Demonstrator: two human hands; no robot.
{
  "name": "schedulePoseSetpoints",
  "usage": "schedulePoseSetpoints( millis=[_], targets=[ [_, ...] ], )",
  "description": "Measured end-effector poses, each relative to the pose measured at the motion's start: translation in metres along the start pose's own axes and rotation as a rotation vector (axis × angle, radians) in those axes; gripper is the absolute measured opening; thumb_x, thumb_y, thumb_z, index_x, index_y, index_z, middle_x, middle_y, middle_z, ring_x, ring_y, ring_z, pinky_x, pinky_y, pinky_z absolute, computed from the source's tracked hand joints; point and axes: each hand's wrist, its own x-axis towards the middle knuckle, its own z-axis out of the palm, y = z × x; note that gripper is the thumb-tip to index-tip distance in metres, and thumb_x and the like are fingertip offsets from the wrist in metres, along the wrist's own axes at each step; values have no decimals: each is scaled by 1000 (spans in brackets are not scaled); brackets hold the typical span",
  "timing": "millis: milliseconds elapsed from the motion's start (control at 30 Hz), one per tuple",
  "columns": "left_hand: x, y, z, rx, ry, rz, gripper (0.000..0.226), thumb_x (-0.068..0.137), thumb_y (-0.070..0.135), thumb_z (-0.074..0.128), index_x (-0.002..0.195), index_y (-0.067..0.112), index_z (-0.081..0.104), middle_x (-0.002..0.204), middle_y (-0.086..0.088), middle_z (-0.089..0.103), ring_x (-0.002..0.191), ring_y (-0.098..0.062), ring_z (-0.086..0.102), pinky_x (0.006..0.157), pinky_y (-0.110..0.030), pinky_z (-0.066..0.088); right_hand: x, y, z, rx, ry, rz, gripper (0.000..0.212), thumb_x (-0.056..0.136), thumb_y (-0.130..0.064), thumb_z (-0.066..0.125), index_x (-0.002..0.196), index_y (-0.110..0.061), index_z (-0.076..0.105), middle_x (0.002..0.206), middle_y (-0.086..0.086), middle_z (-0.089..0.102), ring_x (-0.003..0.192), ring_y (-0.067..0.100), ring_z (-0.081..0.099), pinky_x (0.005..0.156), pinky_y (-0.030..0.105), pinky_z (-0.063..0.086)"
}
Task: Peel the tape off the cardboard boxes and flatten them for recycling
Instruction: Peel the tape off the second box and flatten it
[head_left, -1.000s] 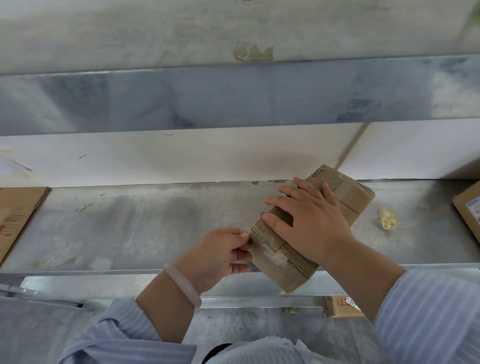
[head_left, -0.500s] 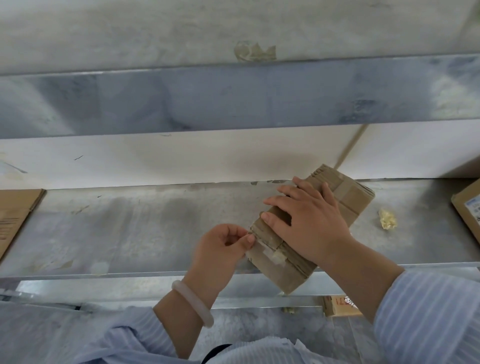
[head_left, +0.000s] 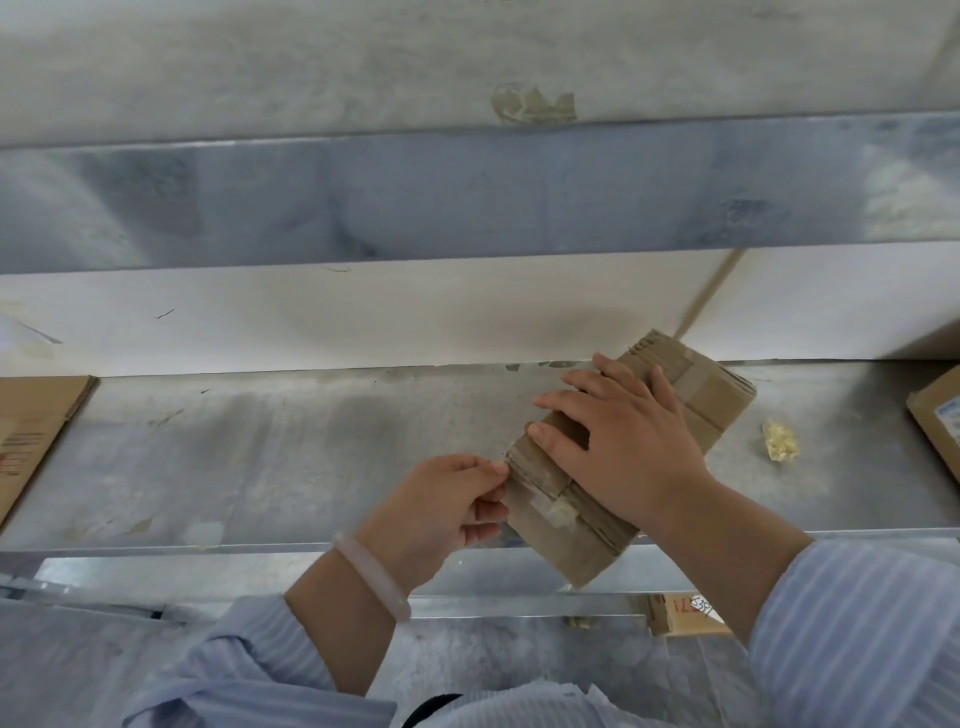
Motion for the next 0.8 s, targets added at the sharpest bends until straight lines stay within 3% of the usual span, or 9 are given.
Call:
schedulePoseSetpoints(
  millis=[133, 233, 367, 500, 633, 800],
  targets=[
    [-3, 11, -17, -276, -64, -82, 26, 93, 14, 54, 66, 15, 57, 60, 0, 54, 53, -13, 55, 77, -40, 54, 1, 1, 1, 3, -7, 5, 61, 82, -78, 15, 127, -52, 48, 147, -21, 39, 146, 8, 11, 119, 51, -1],
    [-7, 15, -35, -139, 5, -6, 15, 91, 21, 63, 80, 10, 66, 72, -3, 65, 65, -16, 65, 81, -48, 57, 2, 1, 2, -5, -13, 4, 61, 82, -77, 15, 127, -52, 48, 147, -20, 38, 146, 9, 11, 119, 52, 0],
    [-10, 3, -18, 123, 21, -4, 18, 89, 30, 66, 96, 15, 73, 88, 2, 75, 84, -15, 70, 81, -39, 58, 2, 0, 2, -13, -9, 8, 61, 82, -77, 14, 126, -53, 48, 147, -21, 38, 146, 8, 11, 119, 51, -1],
    [-8, -6, 4, 26, 149, 54, 13, 87, 25, 70, 92, 13, 72, 81, 2, 74, 82, -10, 69, 81, -39, 57, 0, -2, 0, -13, -7, 15, 63, 81, -76, 12, 127, -51, 48, 148, -20, 38, 146, 9, 10, 119, 51, -2],
    [-9, -9, 12, -109, 161, 49, 11, 88, 22, 69, 90, 11, 71, 75, 2, 73, 76, -10, 69, 74, -37, 57, 0, -5, 1, -23, -7, 45, 61, 84, -73, 13, 129, -50, 46, 149, -18, 37, 147, 11, 9, 119, 53, -2],
    [-2, -4, 17, -273, 141, 19, 14, 92, 16, 63, 98, 4, 68, 85, -5, 71, 85, -17, 66, 91, -45, 53, -1, -8, 2, -28, 15, 90, 61, 85, -70, 11, 131, -49, 45, 149, -17, 37, 147, 14, 10, 118, 56, -1]
  ],
)
